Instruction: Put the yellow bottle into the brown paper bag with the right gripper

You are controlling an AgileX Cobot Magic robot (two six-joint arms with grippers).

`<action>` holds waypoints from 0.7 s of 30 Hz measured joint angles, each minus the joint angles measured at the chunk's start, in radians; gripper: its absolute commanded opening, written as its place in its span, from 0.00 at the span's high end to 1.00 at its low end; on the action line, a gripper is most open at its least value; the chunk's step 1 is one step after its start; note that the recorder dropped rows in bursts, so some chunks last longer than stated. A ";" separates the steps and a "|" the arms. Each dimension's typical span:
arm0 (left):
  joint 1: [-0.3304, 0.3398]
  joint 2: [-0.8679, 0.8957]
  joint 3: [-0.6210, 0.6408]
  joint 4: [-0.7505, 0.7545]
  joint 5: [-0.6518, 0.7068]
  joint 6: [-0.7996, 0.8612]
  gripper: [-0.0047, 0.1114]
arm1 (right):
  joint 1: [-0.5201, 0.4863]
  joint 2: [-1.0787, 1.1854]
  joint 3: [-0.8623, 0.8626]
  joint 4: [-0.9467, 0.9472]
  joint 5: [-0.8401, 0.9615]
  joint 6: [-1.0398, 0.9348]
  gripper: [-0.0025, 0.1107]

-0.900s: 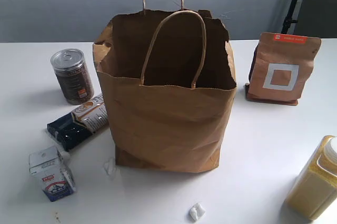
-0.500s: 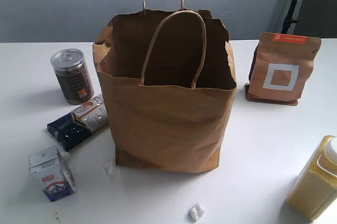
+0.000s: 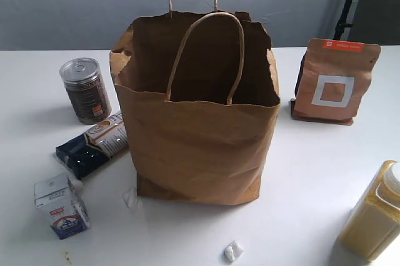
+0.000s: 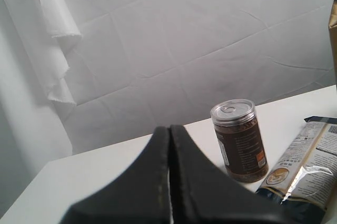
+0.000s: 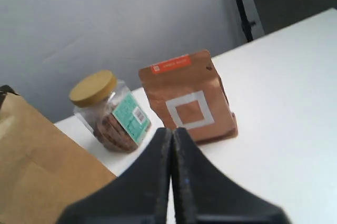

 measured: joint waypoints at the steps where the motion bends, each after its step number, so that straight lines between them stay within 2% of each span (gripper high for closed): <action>1: 0.000 0.000 0.000 0.000 0.000 0.000 0.96 | 0.000 0.052 -0.054 -0.011 0.055 0.019 0.98; 5: 0.000 0.000 0.000 0.000 0.000 0.000 0.96 | 0.011 0.241 -0.261 -0.056 0.307 0.125 0.97; 7: 0.000 0.000 0.000 0.000 0.000 0.000 0.96 | 0.034 0.317 -0.346 -0.083 0.422 0.162 0.92; 10: 0.000 0.000 0.000 0.000 0.000 0.000 0.96 | 0.086 0.411 -0.461 -0.102 0.577 0.224 0.76; 14: 0.000 0.000 0.000 0.000 0.000 0.000 0.96 | 0.165 0.504 -0.568 -0.103 0.711 0.348 0.42; 16: 0.000 0.000 0.000 0.000 0.000 0.000 0.96 | 0.210 0.546 -0.597 -0.103 0.760 0.428 0.31; 18: 0.000 0.000 0.000 0.000 0.000 0.000 0.96 | 0.250 0.591 -0.610 -0.103 0.794 0.500 0.24; 21: 0.000 0.000 0.000 0.000 0.000 0.000 0.96 | 0.294 0.658 -0.614 -0.119 0.813 0.591 0.22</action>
